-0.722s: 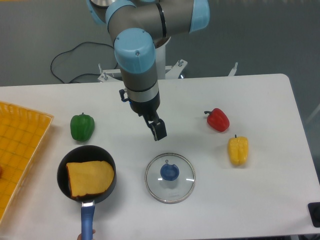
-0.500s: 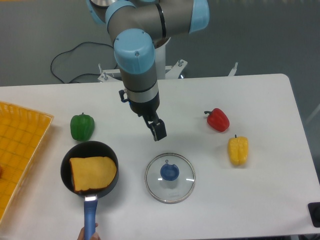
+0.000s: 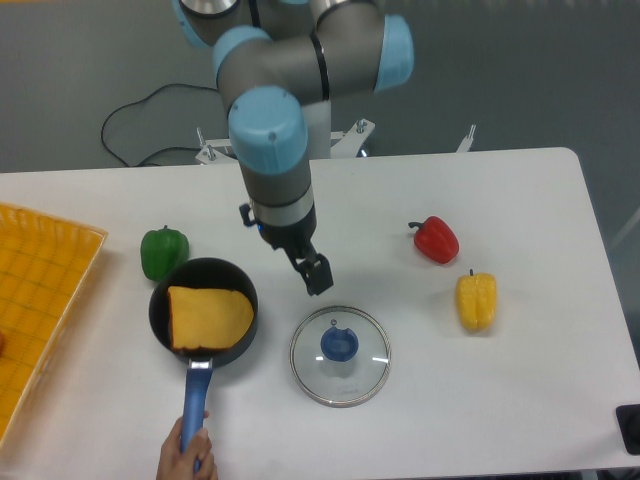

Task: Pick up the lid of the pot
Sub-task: 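Move the gripper toward the glass lid's blue knob, then lower the open gripper around the blue knob of the glass lid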

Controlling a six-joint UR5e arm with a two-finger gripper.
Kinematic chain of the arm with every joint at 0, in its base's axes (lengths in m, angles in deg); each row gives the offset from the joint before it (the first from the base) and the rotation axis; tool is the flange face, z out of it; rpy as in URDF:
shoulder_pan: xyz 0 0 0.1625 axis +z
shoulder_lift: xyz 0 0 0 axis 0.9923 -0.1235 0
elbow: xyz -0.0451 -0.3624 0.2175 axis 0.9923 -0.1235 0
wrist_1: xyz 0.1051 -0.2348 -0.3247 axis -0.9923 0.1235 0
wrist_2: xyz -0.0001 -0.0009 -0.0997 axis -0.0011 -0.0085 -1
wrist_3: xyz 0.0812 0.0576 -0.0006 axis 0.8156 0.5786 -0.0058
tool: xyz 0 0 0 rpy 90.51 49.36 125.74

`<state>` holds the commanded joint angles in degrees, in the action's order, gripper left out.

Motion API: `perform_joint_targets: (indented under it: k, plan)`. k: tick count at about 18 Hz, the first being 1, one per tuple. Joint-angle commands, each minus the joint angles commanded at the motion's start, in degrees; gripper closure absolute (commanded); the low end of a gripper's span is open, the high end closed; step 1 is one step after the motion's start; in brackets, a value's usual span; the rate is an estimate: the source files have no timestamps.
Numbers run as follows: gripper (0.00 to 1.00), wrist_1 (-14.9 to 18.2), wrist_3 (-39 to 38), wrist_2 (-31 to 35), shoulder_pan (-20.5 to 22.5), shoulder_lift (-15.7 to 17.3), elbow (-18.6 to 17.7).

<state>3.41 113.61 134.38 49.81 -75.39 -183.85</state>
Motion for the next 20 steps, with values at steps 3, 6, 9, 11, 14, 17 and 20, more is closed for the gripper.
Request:
perform_joint_targets:
  k: [3,6,9,11,14,17,20]
  plan:
    - [0.0,-0.2,-3.7,0.0,0.6,-0.8,0.2]
    - [0.0,-0.1,-4.5,0.1,1.8,-1.1,0.2]
    - [0.0,-0.1,-11.7,0.1,3.1,-1.4,0.3]
    - [0.0,-0.1,-15.7,0.0,3.2,-1.4,0.4]
    - [0.0,-0.4,-21.3,0.0,3.1,-2.3,0.3]
    - [0.0,-0.5,-23.3,-0.2,3.2,-2.9,1.7]
    - [0.0,-0.6,-29.2,-0.3,3.6,-4.3,2.2]
